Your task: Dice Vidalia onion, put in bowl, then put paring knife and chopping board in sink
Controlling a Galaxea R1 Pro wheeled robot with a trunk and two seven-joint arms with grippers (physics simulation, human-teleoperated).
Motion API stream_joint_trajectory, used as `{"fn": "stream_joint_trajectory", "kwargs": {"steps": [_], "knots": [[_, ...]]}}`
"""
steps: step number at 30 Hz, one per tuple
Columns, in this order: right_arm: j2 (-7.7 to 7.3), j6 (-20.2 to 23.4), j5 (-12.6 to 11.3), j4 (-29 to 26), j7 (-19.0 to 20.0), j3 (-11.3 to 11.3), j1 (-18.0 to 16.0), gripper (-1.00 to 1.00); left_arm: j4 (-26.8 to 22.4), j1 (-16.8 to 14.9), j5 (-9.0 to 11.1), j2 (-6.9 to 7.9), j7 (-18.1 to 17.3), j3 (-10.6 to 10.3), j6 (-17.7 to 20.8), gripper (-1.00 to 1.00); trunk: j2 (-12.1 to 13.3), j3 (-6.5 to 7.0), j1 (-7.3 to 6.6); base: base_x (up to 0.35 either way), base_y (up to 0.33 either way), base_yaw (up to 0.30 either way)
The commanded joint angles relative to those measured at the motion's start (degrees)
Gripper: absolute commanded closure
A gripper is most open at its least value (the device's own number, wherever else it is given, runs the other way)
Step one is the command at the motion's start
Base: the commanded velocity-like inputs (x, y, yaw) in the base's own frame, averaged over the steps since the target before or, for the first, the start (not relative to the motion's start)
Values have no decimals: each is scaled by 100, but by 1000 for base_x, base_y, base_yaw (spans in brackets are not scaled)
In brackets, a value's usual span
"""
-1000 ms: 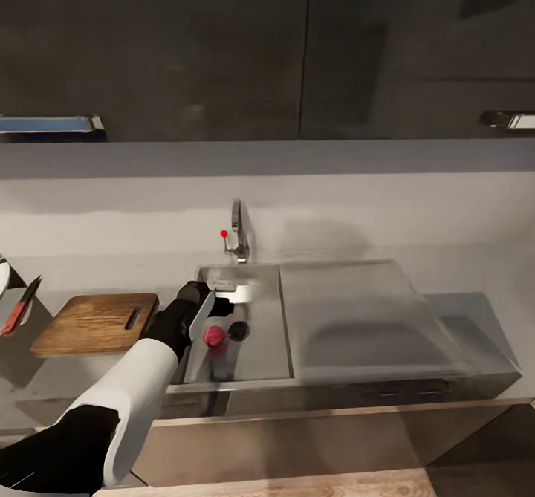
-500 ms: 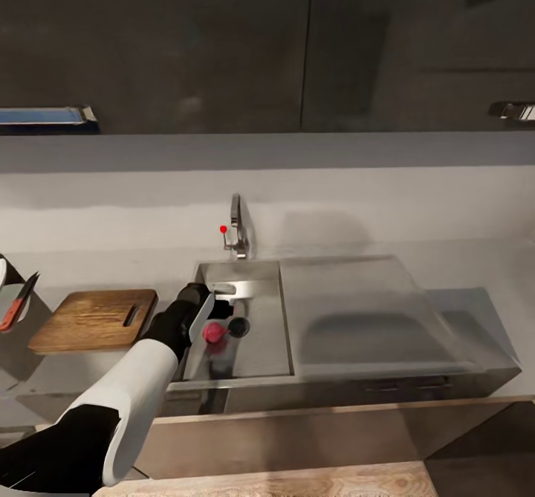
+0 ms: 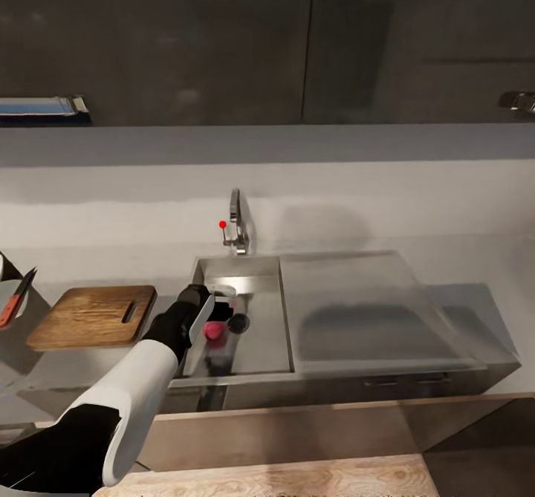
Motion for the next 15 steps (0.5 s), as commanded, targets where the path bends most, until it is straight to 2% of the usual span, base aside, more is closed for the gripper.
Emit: {"fn": "stream_joint_trajectory", "kwargs": {"steps": [1, 15], "knots": [[10, -11, 54, -10, 37, -41, 0, -100, -3, -4, 44, 3, 40, -22, 22, -100, -12, -20, 3, 27, 0, 0], [10, -11, 54, -10, 36, -41, 0, -100, 30, -4, 39, 11, 40, -21, 20, -100, -12, -148, 3, 42, 0, 0]]}}
